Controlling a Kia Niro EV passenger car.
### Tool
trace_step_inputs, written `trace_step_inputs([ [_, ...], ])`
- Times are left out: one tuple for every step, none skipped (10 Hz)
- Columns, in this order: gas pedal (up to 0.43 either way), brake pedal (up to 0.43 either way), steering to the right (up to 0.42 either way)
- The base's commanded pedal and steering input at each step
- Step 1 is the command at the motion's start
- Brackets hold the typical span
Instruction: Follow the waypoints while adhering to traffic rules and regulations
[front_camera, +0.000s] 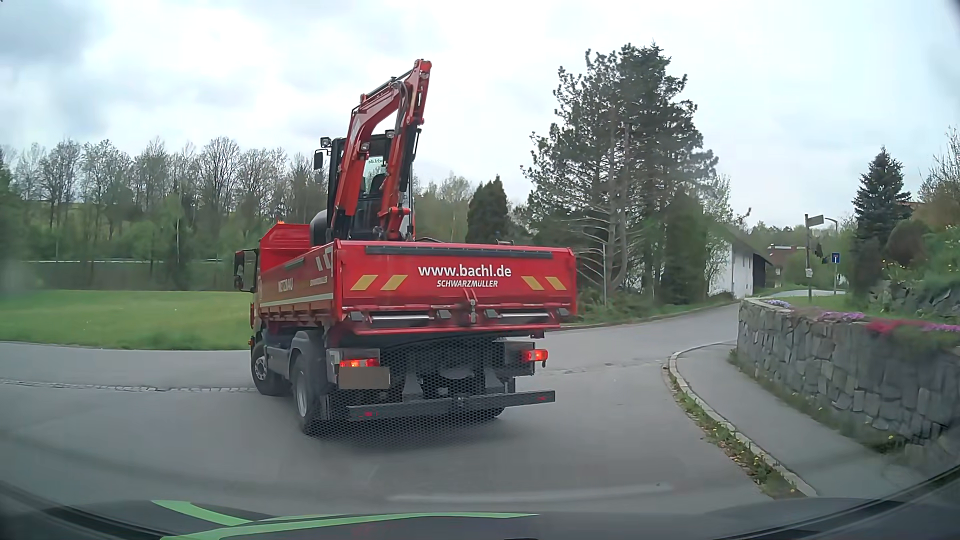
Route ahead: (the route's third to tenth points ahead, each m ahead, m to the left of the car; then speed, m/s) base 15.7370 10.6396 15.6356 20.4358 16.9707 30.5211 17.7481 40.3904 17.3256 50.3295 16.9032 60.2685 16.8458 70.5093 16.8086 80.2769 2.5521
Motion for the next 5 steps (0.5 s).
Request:
trace_step_inputs([
  [0.000, 0.195, -0.042],
  [0.000, 0.177, -0.042],
  [0.000, 0.152, -0.042],
  [0.000, 0.116, -0.042],
  [0.000, 0.091, -0.043],
])
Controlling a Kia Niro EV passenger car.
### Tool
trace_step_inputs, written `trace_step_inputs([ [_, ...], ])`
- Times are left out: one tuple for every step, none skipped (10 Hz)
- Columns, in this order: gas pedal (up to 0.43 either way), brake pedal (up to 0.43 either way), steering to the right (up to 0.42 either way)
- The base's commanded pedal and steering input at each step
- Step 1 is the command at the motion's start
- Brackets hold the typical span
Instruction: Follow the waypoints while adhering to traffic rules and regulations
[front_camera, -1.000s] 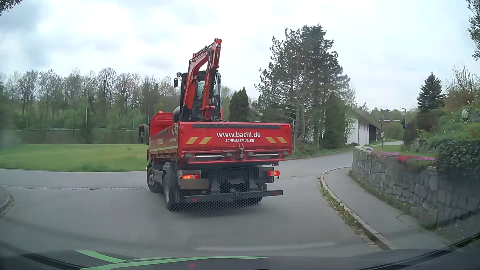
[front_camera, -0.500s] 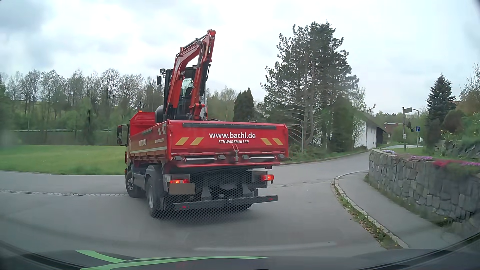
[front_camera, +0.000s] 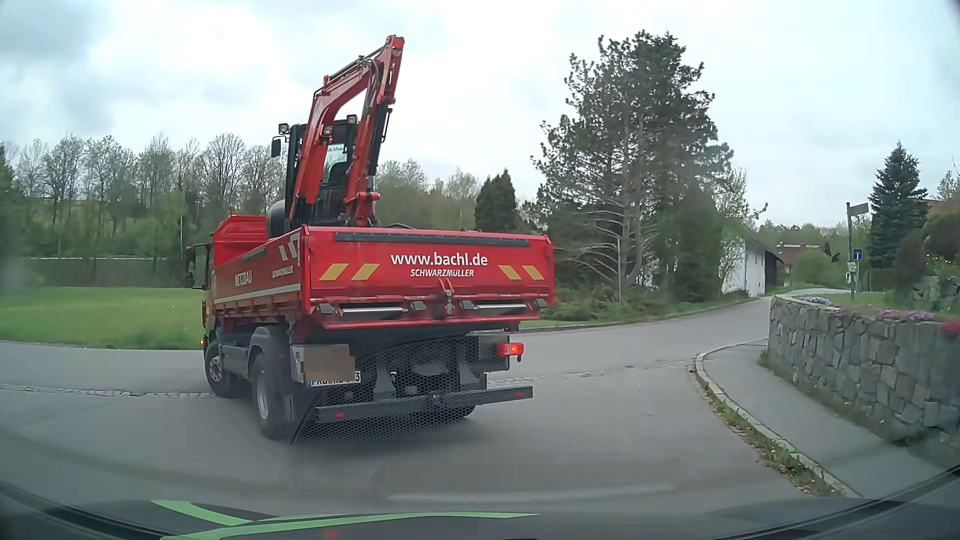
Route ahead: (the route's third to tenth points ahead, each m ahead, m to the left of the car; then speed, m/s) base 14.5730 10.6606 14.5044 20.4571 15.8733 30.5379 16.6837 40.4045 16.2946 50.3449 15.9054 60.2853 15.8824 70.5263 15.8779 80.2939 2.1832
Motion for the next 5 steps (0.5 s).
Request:
trace_step_inputs([
  [0.000, 0.085, -0.043],
  [0.000, 0.091, -0.043],
  [0.000, 0.091, -0.043],
  [0.000, 0.091, -0.044],
  [0.000, 0.091, -0.045],
])
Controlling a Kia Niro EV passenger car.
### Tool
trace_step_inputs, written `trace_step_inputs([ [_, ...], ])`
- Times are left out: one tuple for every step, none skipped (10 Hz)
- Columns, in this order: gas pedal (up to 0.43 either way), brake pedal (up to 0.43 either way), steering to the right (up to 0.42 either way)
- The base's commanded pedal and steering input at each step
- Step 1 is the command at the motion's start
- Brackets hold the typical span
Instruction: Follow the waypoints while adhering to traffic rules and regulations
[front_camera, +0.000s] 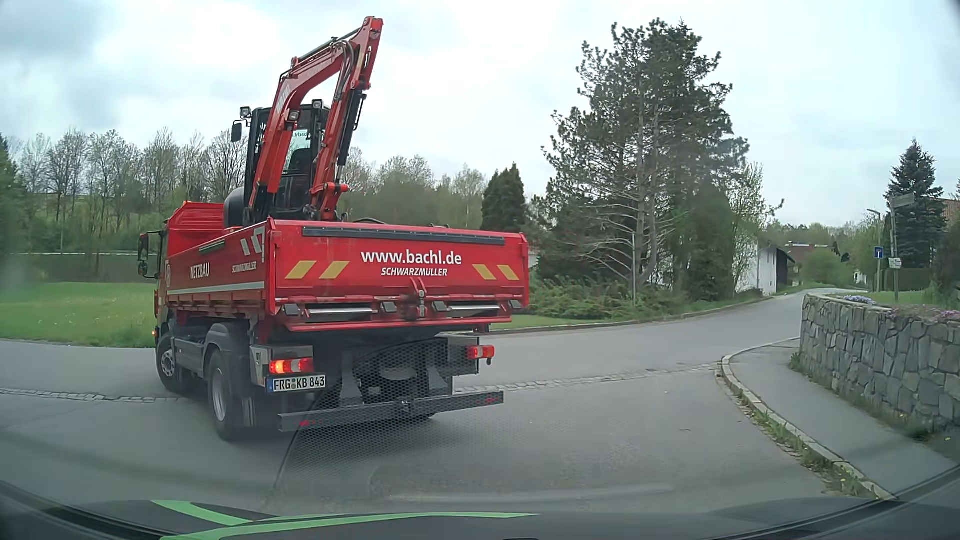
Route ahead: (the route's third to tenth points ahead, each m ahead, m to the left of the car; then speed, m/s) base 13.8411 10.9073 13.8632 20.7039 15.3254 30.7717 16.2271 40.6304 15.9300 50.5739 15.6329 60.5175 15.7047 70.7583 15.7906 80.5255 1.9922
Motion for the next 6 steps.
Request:
trace_step_inputs([
  [0.000, 0.091, -0.045],
  [0.000, 0.104, -0.045],
  [0.000, 0.104, -0.046],
  [0.000, 0.098, -0.048],
  [0.000, 0.098, -0.050],
  [0.000, 0.098, -0.050],
])
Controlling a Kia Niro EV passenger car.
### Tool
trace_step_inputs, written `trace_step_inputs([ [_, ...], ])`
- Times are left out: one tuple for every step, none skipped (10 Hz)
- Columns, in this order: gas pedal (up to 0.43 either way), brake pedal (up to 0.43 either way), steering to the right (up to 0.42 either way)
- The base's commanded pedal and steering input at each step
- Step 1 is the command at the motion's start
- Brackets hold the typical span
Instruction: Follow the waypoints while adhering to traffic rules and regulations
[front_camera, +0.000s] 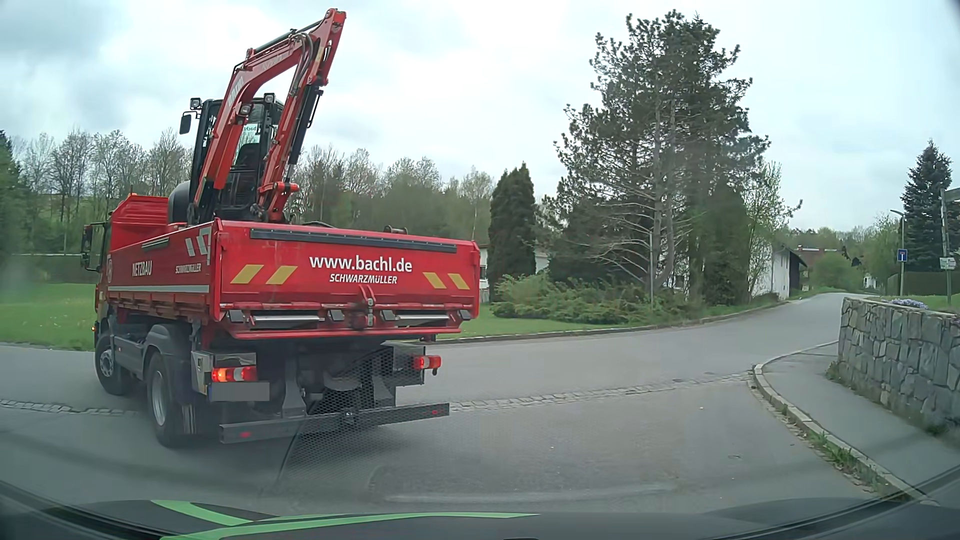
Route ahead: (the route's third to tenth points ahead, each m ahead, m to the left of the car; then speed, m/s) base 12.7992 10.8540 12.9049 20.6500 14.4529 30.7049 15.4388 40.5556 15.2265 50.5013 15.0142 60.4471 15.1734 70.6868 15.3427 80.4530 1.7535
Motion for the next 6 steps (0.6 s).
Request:
trace_step_inputs([
  [0.000, 0.085, -0.052],
  [0.000, 0.055, -0.055],
  [0.000, 0.030, -0.057],
  [0.000, 0.006, -0.059],
  [0.000, 0.000, -0.060],
  [0.000, 0.000, -0.064],
])
